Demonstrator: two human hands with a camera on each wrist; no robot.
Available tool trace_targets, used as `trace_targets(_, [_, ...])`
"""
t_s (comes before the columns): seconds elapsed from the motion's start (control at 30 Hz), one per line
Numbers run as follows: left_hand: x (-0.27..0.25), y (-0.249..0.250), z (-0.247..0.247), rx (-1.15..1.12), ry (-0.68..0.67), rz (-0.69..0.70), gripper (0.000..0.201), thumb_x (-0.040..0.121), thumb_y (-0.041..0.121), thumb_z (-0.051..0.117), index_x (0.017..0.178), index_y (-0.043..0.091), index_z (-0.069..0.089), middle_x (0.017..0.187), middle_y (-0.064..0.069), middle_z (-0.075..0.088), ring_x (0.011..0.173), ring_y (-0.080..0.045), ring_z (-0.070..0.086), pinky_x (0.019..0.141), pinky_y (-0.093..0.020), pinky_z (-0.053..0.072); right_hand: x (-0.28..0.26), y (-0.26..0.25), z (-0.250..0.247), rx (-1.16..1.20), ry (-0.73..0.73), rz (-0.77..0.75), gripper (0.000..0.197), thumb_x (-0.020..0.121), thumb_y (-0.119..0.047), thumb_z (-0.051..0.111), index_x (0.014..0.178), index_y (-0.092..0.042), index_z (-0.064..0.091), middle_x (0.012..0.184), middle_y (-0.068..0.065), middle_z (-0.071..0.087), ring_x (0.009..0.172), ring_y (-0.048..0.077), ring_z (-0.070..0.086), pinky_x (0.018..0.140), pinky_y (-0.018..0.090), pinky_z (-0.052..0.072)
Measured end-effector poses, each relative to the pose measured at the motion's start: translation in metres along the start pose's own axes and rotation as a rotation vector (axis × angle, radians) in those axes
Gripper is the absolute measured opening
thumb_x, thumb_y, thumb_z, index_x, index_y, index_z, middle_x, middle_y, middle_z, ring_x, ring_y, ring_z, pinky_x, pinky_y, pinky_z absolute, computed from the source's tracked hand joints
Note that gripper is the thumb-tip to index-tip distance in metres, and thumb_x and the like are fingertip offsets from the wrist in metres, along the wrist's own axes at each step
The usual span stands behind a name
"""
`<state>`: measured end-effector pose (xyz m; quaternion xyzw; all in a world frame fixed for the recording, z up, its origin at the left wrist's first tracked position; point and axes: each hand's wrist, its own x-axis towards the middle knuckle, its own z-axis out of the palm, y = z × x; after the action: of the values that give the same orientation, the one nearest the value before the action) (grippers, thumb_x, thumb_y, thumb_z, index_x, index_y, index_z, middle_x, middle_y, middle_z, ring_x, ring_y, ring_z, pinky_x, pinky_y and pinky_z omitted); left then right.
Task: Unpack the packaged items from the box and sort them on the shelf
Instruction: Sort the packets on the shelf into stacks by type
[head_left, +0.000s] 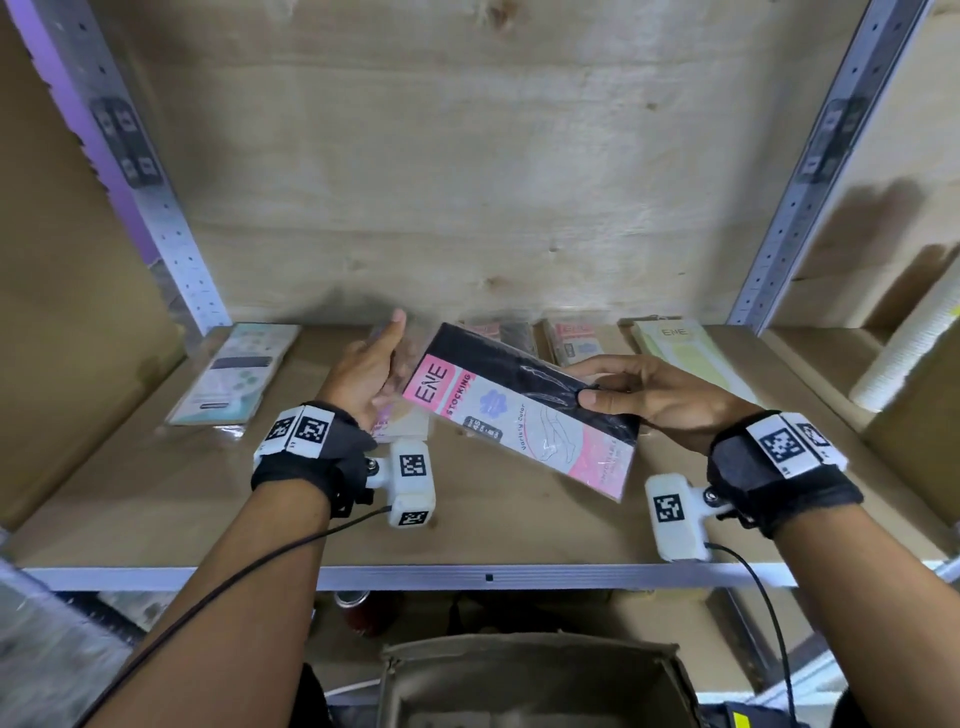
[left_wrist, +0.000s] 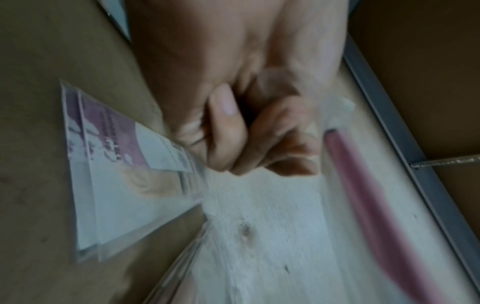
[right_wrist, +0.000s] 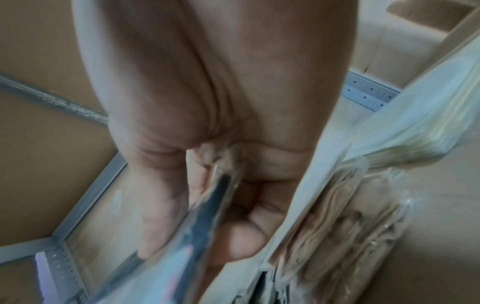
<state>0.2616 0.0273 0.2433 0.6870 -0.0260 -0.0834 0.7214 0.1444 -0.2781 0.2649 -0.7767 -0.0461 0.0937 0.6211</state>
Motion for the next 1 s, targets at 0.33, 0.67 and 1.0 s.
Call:
trace_targets(0.33, [-0.012,-0.004,0.023,0.082,-0.217,-0.110,0.060,0.088,0.070,0.051,0.104,0.016,0.071,0.091,-0.006,0.079,0.068,-0.017,0.074,0.058,-0.021,0.057,0.026,-0.005,0.029,0.430,0.274,-0.021,0.038,0.094,0.006,0.054,0.132,0.002,0.054,0.124,0.027,0.063,0.098,0.033,0.065,0.074,0.037,0.059])
trace_targets(0.67, [-0.015,-0.004,0.041,0.107,-0.332,0.035,0.037,0.085,0.013,0.077,0.120,0.006,0.067,0.108,-0.008,0.075,0.089,-0.013,0.075,0.068,-0.022,0.059,0.052,-0.002,0.052,0.375,0.417,0.009,0.035,0.087,0.006,0.067,0.119,-0.003,0.055,0.094,0.013,0.066,0.062,0.015,0.071,0.051,0.027,0.057])
trace_targets(1.0, [0.004,-0.010,0.051,0.185,-0.136,0.023,0.045,0.077,0.008,0.083,0.117,-0.002,0.065,0.107,-0.015,0.074,0.089,-0.022,0.075,0.067,-0.026,0.062,0.072,-0.013,0.040,-0.235,0.477,0.163,0.053,0.080,-0.008,0.080,0.128,-0.003,0.058,0.107,0.013,0.070,0.086,0.028,0.072,0.079,0.037,0.060])
